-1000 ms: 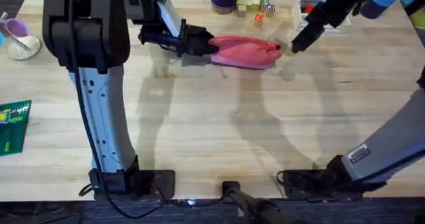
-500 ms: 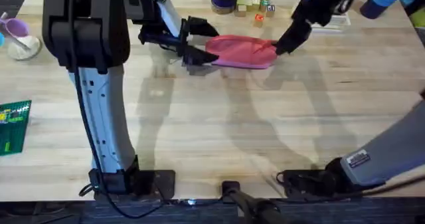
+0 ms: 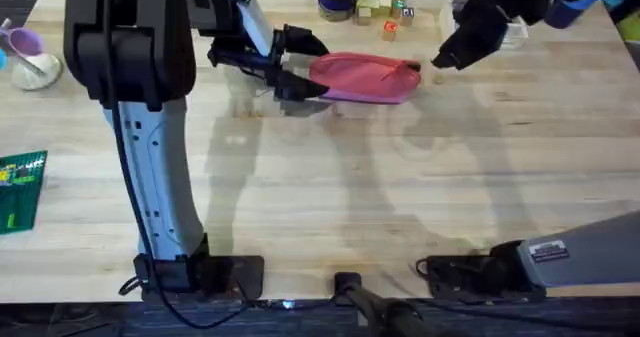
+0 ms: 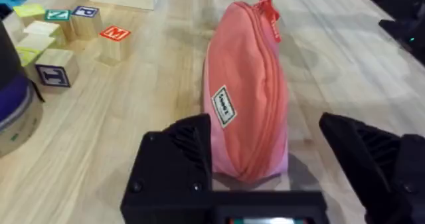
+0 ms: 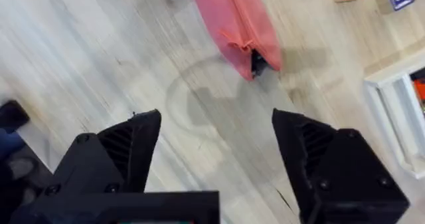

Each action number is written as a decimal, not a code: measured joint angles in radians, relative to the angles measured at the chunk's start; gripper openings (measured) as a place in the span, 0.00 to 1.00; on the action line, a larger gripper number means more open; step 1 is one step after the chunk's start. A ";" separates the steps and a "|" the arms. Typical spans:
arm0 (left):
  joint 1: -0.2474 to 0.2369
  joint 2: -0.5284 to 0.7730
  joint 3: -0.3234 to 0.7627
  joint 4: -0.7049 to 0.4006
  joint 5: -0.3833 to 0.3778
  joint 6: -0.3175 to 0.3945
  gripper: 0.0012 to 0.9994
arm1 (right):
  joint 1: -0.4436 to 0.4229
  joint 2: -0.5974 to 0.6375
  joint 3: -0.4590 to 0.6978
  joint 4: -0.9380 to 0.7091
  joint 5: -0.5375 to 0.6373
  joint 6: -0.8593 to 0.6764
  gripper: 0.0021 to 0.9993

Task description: Unzip the bag, pick up the pens from the table one at a time and place them inside, then zip the bag closed.

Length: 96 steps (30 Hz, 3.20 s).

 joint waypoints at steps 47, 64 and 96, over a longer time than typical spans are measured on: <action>-0.282 -0.201 0.486 -0.351 -0.781 -0.122 1.00 | 0.000 -0.034 0.000 -0.120 -0.001 0.554 1.00; -0.326 -0.098 0.486 -0.198 -0.804 -0.286 1.00 | -0.043 -0.163 0.000 -0.130 -0.001 0.570 1.00; -0.337 -0.030 0.486 -0.152 -0.790 -0.319 0.18 | -0.048 -0.205 -0.130 -0.099 -0.019 0.594 1.00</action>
